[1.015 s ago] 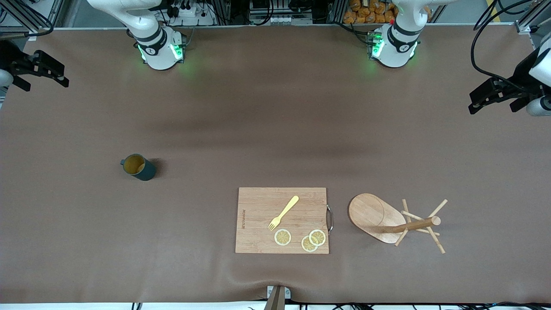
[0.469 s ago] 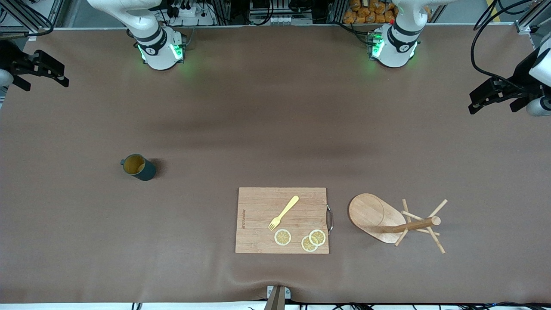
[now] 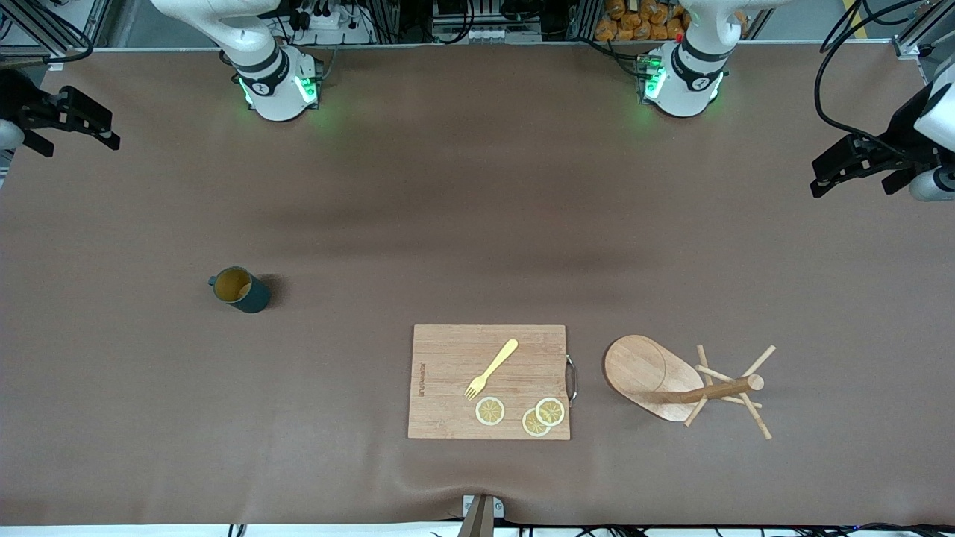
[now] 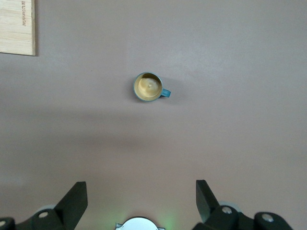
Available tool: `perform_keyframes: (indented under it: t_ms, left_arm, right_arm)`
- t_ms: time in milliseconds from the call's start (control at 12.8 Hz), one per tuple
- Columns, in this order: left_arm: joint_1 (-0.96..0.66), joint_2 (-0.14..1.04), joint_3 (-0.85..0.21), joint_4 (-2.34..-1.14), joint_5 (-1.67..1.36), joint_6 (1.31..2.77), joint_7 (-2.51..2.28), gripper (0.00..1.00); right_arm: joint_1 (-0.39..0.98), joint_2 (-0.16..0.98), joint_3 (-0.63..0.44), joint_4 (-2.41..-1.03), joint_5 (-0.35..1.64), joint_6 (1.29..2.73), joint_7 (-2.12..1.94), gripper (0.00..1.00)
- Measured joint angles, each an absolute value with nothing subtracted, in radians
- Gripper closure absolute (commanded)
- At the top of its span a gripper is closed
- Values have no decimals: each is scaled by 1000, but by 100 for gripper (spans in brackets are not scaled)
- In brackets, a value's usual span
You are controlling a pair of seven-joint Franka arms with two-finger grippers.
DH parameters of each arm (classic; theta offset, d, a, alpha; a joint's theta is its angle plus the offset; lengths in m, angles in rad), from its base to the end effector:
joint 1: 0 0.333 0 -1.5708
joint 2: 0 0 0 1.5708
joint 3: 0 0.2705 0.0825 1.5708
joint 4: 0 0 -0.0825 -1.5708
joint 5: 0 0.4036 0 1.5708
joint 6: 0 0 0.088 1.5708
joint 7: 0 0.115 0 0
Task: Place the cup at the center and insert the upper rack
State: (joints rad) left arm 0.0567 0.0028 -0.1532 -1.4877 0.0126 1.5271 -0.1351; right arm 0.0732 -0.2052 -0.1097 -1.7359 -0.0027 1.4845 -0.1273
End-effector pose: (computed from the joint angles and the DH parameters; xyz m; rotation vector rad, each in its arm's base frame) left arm 0.5686 -0.0534 0.6062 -3.1326 -0.0617 -0.0592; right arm 0.5080 -0.0235 0.5936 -3.1140 -0.1456 0.0712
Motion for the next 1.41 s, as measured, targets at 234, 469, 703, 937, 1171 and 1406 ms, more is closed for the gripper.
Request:
perform_keyframes:
  t_ms: [234,469,703,937,1171,1406]
  left_arm:
    - [57,3,-153,-1488,13,1527,-135,0]
    - [57,3,-153,-1488,13,1527,-135,0]
    - [57,4,-153,-1488,13,1530,-135,0]
    - [57,4,-153,-1488,13,1531,-135,0]
    - [57,4,-153,-1488,13,1532,-135,0]
    - [57,4,-153,-1488,13,1532,-135,0]
  right_arm:
    - [73,-205,-114,-1736,-3,1484,-127,0]
    - [69,-205,-116,-1736,-3,1484,-127,0]
    - [65,-205,-119,-1737,-3,1484,-127,0]
    - [61,-205,-121,-1738,-3,1475,-125,0]
    - [52,-205,-126,-1740,-3,1468,-125,0]
    - [52,-205,-126,-1741,-3,1467,-125,0]
